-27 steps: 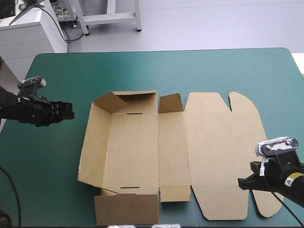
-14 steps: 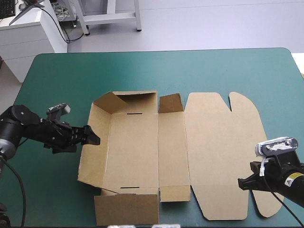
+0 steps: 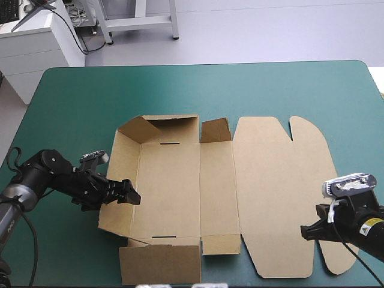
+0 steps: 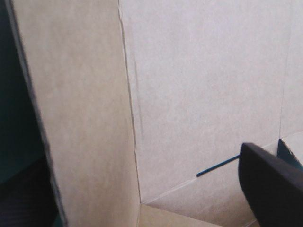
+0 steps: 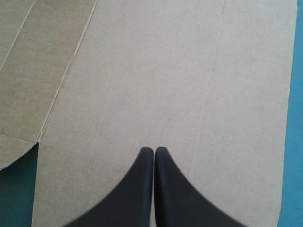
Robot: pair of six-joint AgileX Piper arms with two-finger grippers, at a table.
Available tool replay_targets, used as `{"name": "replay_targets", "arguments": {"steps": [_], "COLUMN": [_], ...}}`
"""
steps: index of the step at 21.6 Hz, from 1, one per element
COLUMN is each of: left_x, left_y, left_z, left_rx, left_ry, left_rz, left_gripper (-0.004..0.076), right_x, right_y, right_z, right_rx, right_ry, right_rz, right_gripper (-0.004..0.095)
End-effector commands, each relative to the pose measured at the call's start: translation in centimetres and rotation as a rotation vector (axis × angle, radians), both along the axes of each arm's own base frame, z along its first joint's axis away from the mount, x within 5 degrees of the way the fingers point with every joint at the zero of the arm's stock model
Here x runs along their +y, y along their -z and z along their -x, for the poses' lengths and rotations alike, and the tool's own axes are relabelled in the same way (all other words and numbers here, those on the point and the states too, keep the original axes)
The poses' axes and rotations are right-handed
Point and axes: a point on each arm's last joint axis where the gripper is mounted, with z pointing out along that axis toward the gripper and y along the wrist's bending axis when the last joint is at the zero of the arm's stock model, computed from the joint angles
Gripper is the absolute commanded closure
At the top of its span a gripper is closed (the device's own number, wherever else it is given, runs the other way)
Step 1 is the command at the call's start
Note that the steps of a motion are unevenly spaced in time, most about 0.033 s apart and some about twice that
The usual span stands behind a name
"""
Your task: Fold the box
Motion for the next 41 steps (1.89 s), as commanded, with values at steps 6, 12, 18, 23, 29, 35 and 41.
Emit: {"name": "replay_targets", "arguments": {"steps": [6,12,18,23,29,35,41], "left_x": [-0.1,-0.2,-0.2,-0.1,0.8,1.5,1.1], "left_y": [-0.9,-0.5,0.8,0.2,-1.2,-6.3,-12.6], "left_z": [0.0,-0.3,-0.9,-1.1,-2.1,-4.1,-6.7], "left_rx": [-0.032,-0.008,0.039,-0.052,-0.197,-0.436,-0.733], "left_ry": [-0.040,-0.039,-0.009,0.111,0.139,0.390,0.377], "left_rz": [0.003,0.006,0.007,-0.016,-0.142,-0.287,-0.313], "left_gripper": [0.0478,0.0572,0.0687,0.0732,0.0732,0.0732,0.0732], "right_x": [0.0,0.0,0.0,0.0,-0.1,-0.1,-0.1], "right_y": [-1.0,-1.0,-1.0,-1.0,-0.9,-1.0,-1.1], "right_z": [-0.4,-0.3,-0.3,-0.3,-0.3,-0.4,-0.3], "right_rx": [-0.067,-0.065,-0.065,-0.062,-0.063,-0.065,-0.075], "right_ry": [0.006,0.007,0.008,0.008,0.011,0.019,0.020], "right_rz": [-0.011,-0.012,-0.013,-0.013,0.001,-0.006,-0.007], "right_gripper": [0.0921,0.0921,0.0921,0.0921,0.0921,0.0921,0.0921]}}
